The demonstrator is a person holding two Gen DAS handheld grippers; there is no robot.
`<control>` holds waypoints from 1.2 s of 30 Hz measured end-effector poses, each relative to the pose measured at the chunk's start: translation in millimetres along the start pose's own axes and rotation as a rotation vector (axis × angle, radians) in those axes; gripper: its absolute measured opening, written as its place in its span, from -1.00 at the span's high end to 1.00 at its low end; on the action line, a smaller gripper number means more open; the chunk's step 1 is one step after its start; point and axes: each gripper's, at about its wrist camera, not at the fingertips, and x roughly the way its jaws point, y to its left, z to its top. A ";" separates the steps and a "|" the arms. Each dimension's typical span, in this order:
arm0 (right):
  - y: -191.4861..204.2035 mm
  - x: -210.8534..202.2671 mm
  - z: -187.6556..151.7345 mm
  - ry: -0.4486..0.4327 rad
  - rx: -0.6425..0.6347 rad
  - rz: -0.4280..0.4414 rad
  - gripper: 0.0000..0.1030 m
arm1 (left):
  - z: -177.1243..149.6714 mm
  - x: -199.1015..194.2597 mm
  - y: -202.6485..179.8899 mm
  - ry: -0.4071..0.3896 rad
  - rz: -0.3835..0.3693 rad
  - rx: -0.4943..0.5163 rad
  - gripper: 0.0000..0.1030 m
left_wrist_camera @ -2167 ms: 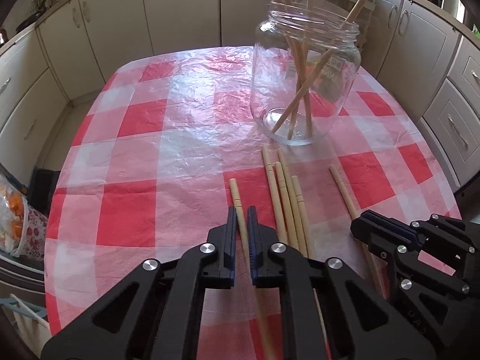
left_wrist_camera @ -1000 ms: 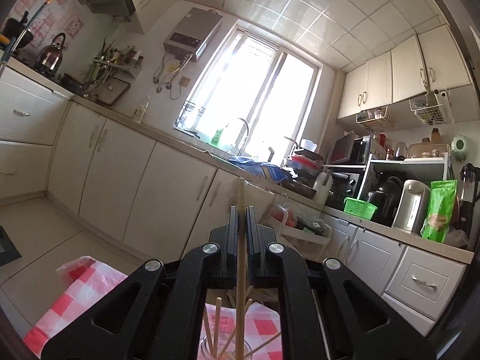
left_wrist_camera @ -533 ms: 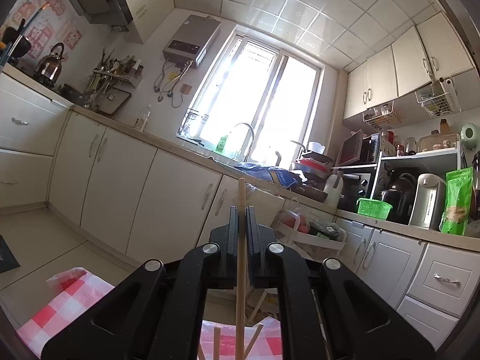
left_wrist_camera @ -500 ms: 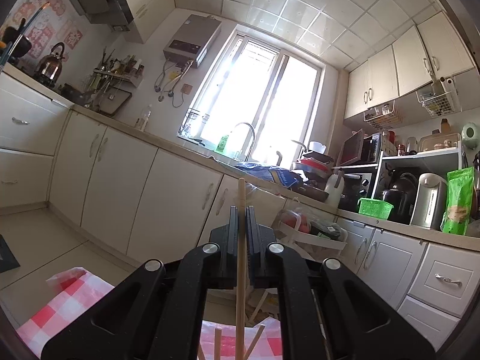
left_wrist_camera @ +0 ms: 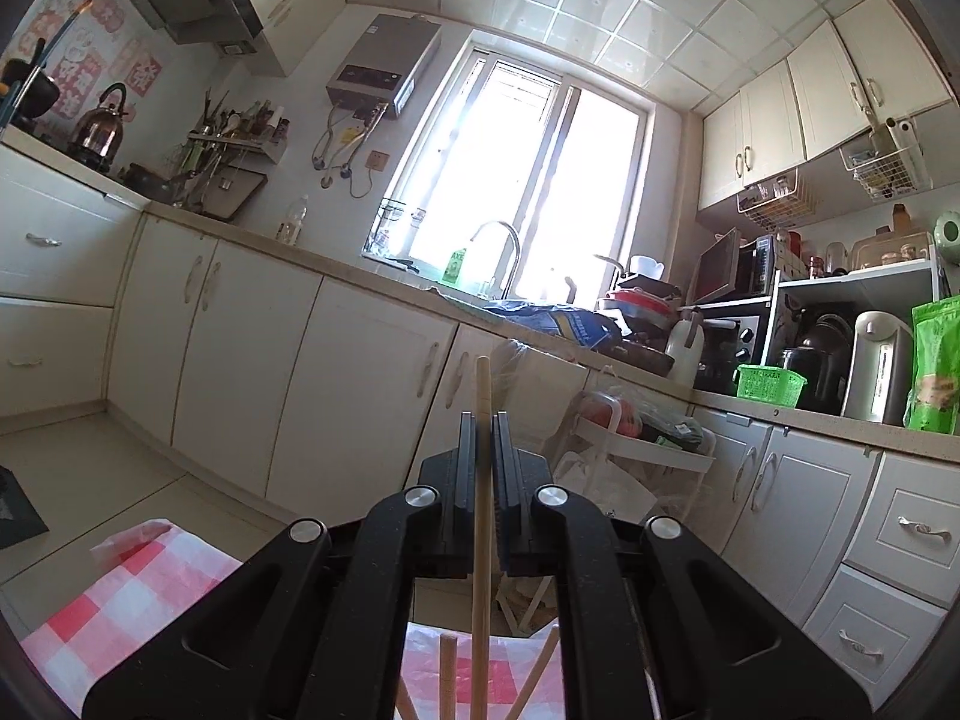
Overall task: Organize utensils
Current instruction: 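Lower the left tool's stick into the glass jar and open it while the right tool holds its stick, then lower the right tool's stick into the jar and open the right tool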
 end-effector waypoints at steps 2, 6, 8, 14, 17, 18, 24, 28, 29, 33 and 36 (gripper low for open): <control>-0.5 0.6 0.1 0.004 0.002 -0.001 0.88 | -2.6 0.5 -1.3 -0.002 0.003 0.017 0.90; -0.5 0.0 -0.5 0.003 0.000 -0.003 0.88 | -6.3 -1.0 -3.8 0.000 0.000 0.044 0.90; -0.6 0.6 -0.1 0.003 0.001 -0.003 0.88 | -9.8 -1.8 -4.6 0.009 -0.003 0.054 0.90; -0.9 0.3 -0.8 0.001 0.000 -0.010 0.88 | -23.8 -9.2 -0.4 0.066 -0.003 0.092 0.90; -0.8 -0.1 -0.9 -0.002 -0.008 -0.016 0.88 | -28.5 -17.6 0.2 0.100 -0.005 0.126 0.90; -1.3 -0.2 -1.2 -0.002 -0.008 -0.019 0.88 | -29.7 -20.1 0.0 0.116 -0.006 0.143 0.90; -3.7 -1.2 -1.8 -0.007 -0.005 -0.029 0.88 | -32.1 -34.7 4.4 0.231 -0.013 0.192 0.90; -5.0 -2.9 -1.9 -0.015 -0.007 -0.033 0.88 | -19.7 -57.1 6.9 0.271 -0.016 0.223 0.89; -4.6 -3.5 -1.8 -0.020 -0.008 -0.034 0.88 | -15.6 -63.1 8.2 0.283 -0.016 0.222 0.85; -4.0 -6.4 -1.9 -0.039 -0.012 -0.027 0.88 | 3.1 -85.7 19.8 0.378 0.021 0.175 0.41; -1.6 -12.0 -0.9 -0.074 -0.017 -0.010 0.88 | 21.1 -110.6 32.7 0.410 0.085 0.100 0.05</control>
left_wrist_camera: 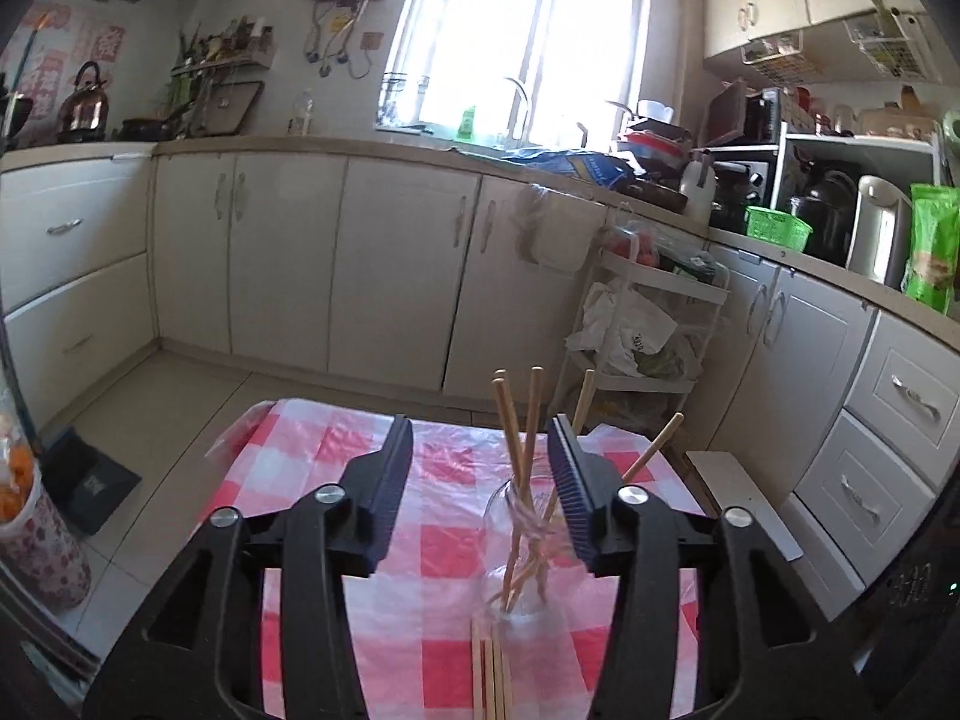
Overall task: Organize utensils
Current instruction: 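Lower the right tool's stick into the jar and open the right tool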
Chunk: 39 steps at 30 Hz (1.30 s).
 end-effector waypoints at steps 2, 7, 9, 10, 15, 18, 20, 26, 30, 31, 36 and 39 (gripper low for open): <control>4.5 -4.4 1.0 -0.028 -0.011 0.019 0.88 | 3.3 -21.7 8.0 0.008 0.024 -0.049 -0.06; 33.7 -11.8 7.6 -0.096 -0.092 0.078 0.88 | -9.1 -75.8 27.2 -0.057 0.080 -0.165 -0.41; 54.1 -10.8 17.3 -0.132 -0.134 0.113 0.88 | -15.9 -79.6 31.0 -0.047 0.076 -0.156 -0.42; 62.8 -9.3 22.6 -0.152 -0.155 0.125 0.88 | -18.6 -78.4 33.2 -0.027 0.072 -0.151 -0.42; 101.2 16.3 66.9 -0.269 -0.224 0.147 0.88 | -18.3 -72.9 51.9 0.009 0.057 -0.202 -0.42; 115.2 42.4 97.4 -0.341 -0.223 0.135 0.88 | -17.2 -69.0 57.7 0.009 0.051 -0.221 -0.42; 117.6 57.3 109.9 -0.376 -0.215 0.116 0.88 | -17.6 -66.2 60.1 0.020 0.038 -0.229 -0.42; 98.2 95.7 119.6 -0.412 -0.168 0.023 0.88 | -16.7 -60.6 65.7 0.030 -0.001 -0.238 -0.42; 93.6 106.5 107.4 -0.420 -0.204 -0.020 0.88 | -17.2 -56.5 71.2 0.044 -0.013 -0.259 -0.42; 94.6 107.7 105.0 -0.425 -0.218 -0.027 0.88 | -17.3 -55.3 72.3 0.049 -0.013 -0.263 -0.42; 100.3 115.0 89.3 -0.430 -0.285 -0.047 0.88 | -18.2 -51.5 73.3 0.062 -0.012 -0.270 -0.42; 100.2 116.4 80.3 -0.427 -0.308 -0.059 0.88 | -18.2 -50.2 71.1 0.063 -0.009 -0.264 -0.42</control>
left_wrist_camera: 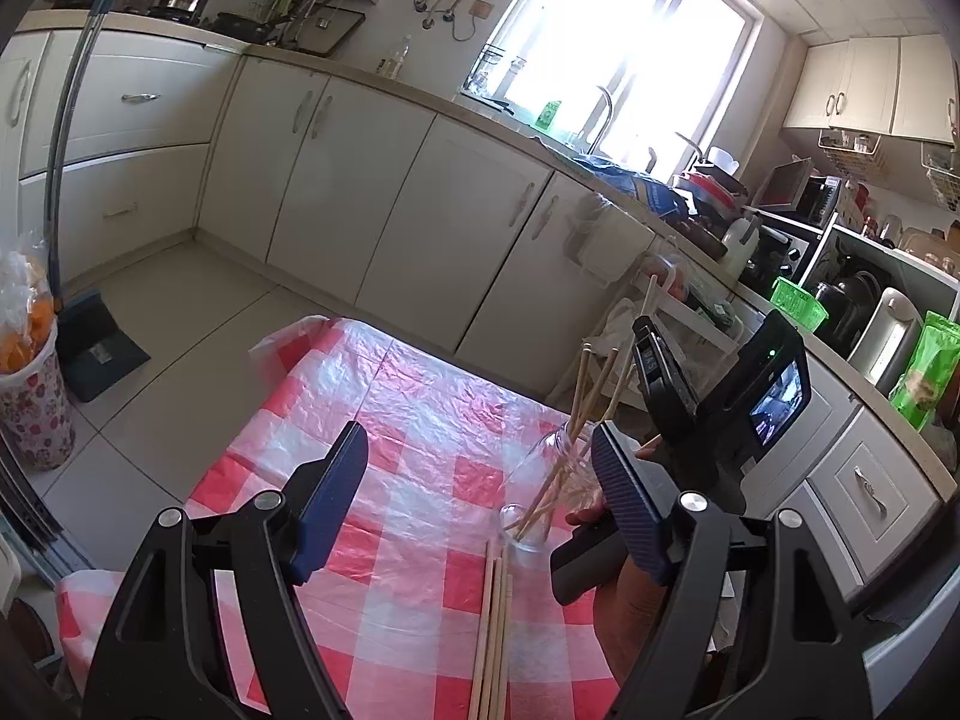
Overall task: Organize utensils
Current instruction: 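Lower the right tool's stick into the jar and open the right tool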
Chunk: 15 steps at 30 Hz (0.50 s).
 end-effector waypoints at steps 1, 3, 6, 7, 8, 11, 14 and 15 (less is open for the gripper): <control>0.5 -2.8 -2.6 0.002 -0.007 0.001 0.88 | -0.3 0.5 -1.0 -0.001 0.002 0.004 -0.42; 2.1 -8.7 -6.4 0.008 -0.024 0.006 0.88 | -0.2 0.6 -0.9 0.000 0.006 0.007 -0.42; 4.1 -22.5 -12.2 0.028 -0.046 0.018 0.88 | -0.4 1.0 -1.9 -0.004 0.016 0.009 -0.42; 4.1 -28.5 -14.4 0.040 -0.053 0.023 0.87 | -0.4 1.2 -2.0 -0.004 0.019 0.011 -0.42; 4.3 -33.4 -15.9 0.047 -0.056 0.029 0.87 | -0.9 1.9 -2.8 -0.002 0.023 0.012 -0.42; 7.6 -47.1 -18.6 0.075 -0.076 0.035 0.84 | -2.5 2.9 -3.3 0.000 0.036 0.012 -0.42; 10.0 -60.0 -19.6 0.115 -0.084 0.055 0.78 | -3.6 2.8 -3.3 -0.005 0.052 0.012 -0.42; 10.0 -66.0 -18.4 0.119 -0.083 0.060 0.73 | -4.3 3.1 -3.3 -0.004 0.059 0.010 -0.42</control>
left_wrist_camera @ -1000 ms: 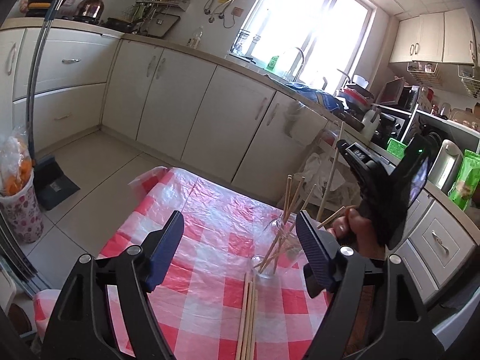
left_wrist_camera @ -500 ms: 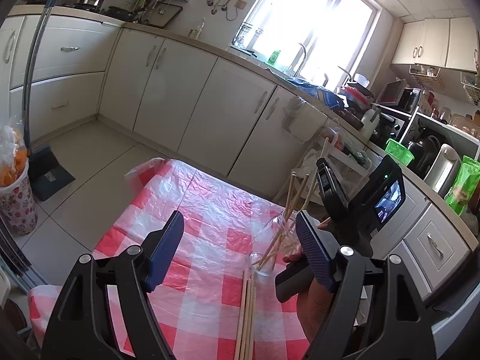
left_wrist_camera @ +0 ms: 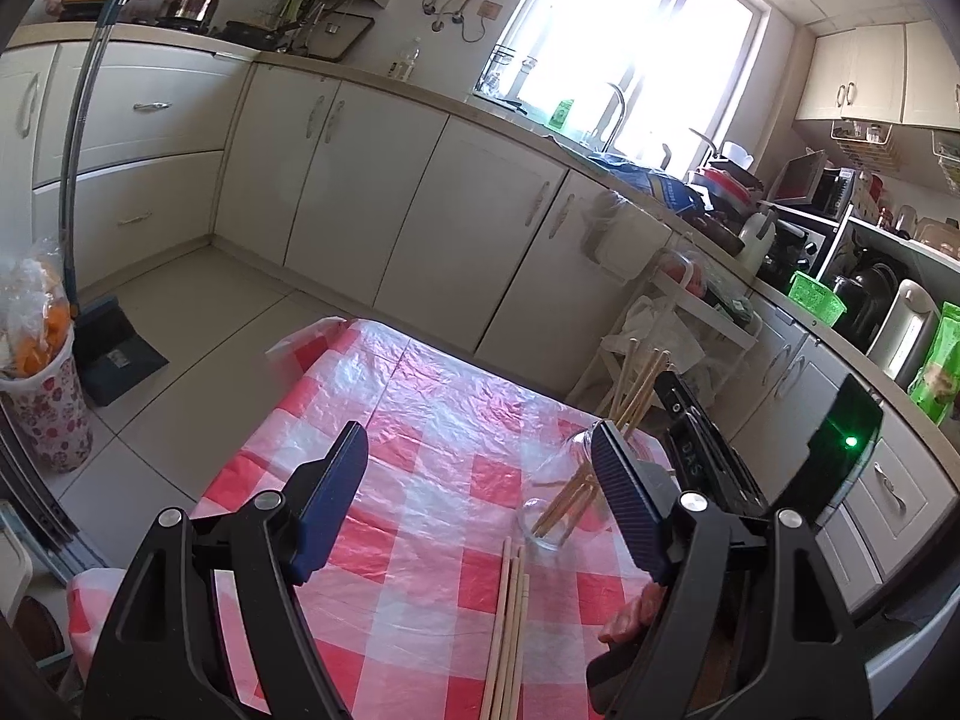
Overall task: Organize utensils
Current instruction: 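Lower the right tool's stick into the jar and open the right tool, then bring both open tools down to the loose sticks on the cloth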
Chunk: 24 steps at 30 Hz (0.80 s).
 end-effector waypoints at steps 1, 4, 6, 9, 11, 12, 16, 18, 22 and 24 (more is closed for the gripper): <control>0.9 -8.3 1.1 -0.004 -0.003 0.009 0.62 | -0.8 0.2 0.3 0.002 0.007 -0.001 -0.42; 4.6 -31.1 10.0 -0.027 -0.034 0.027 0.40 | -2.3 0.0 1.1 0.006 0.024 -0.010 -0.42; 7.2 -45.4 16.1 -0.042 -0.060 0.037 0.36 | -2.3 -0.4 1.7 0.006 0.033 -0.015 -0.42; 8.3 -65.2 18.4 -0.008 -0.074 0.053 0.36 | -2.8 -2.2 0.1 -0.002 0.046 -0.010 -0.42; 8.3 -71.8 9.1 0.078 -0.072 0.059 0.36 | -2.6 -3.5 -0.3 -0.011 0.049 -0.004 -0.42; 8.0 -72.9 0.2 0.142 -0.069 0.050 0.36 | -2.5 -3.7 0.2 -0.013 0.053 -0.005 -0.42; -1.8 -65.5 -48.1 0.404 0.006 0.033 0.42 | -2.9 -1.5 2.6 -0.001 0.068 -0.008 -0.42; -7.0 -56.2 -73.5 0.509 0.039 0.019 0.56 | -2.8 -2.1 4.3 -0.001 0.071 -0.011 -0.42; -11.0 -35.1 -102.1 0.627 0.092 0.022 0.68 | -5.0 1.0 8.4 0.010 0.075 -0.030 -0.42; -5.4 -25.3 -105.1 0.651 0.079 0.036 0.68 | -5.1 2.3 9.0 0.012 0.066 -0.042 -0.42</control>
